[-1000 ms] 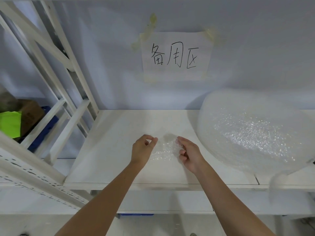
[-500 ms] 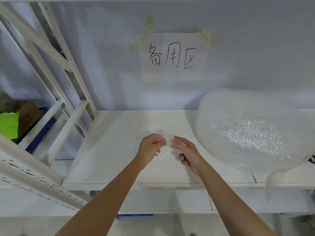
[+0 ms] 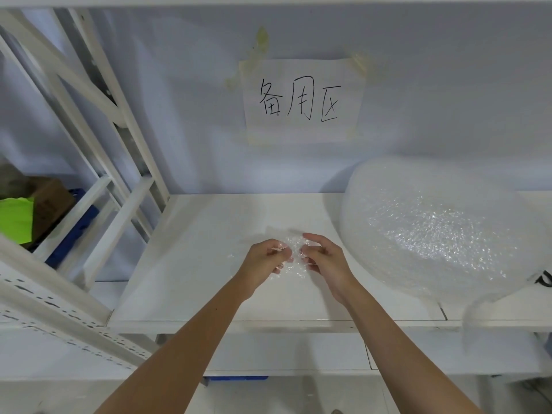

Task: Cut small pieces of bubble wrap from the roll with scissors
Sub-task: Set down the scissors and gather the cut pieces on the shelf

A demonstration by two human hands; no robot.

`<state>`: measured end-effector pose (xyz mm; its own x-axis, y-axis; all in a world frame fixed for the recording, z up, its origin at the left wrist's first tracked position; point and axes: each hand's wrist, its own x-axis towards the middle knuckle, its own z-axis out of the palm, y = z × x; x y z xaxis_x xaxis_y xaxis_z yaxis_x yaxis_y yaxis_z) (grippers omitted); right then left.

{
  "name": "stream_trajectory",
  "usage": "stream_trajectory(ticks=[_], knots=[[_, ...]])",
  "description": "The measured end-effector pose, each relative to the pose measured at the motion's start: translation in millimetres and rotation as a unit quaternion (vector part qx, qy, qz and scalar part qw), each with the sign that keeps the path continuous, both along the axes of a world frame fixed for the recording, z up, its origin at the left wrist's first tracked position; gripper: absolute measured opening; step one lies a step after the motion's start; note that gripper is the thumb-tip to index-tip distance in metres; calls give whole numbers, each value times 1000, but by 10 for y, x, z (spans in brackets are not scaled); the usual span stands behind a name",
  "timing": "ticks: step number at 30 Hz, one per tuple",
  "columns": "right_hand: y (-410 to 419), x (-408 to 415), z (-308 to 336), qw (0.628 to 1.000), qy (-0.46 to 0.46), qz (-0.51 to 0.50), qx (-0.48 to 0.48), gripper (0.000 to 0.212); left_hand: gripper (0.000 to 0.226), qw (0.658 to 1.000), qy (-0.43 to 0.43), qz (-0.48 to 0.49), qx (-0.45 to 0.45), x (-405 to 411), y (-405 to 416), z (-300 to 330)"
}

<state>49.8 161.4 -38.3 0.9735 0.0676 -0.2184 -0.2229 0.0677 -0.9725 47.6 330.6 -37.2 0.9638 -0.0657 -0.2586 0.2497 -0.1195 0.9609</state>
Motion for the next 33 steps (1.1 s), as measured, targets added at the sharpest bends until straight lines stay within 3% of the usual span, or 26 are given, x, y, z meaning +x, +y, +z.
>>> stream_trajectory(ticks=[5,15,21,25,33], knots=[[-27,-27,-27,999,-11,51,3,55,21,1000,-3,7,-14,-3,-8,10],[-68,18,-41,995,-34,52,-83,29,62,999,-43,-11,0,0,1,-25],[-87,35,-55,993,-34,46,-108,14,23,995,-61,-11,74,38,-7,-50],[-114,36,-70,991,-37,40,-122,18,10,990,-75,1,117,54,-6,-65],[-104,27,-74,996,9,49,-77,17,5,998,-39,36,16,95,-63,-89]])
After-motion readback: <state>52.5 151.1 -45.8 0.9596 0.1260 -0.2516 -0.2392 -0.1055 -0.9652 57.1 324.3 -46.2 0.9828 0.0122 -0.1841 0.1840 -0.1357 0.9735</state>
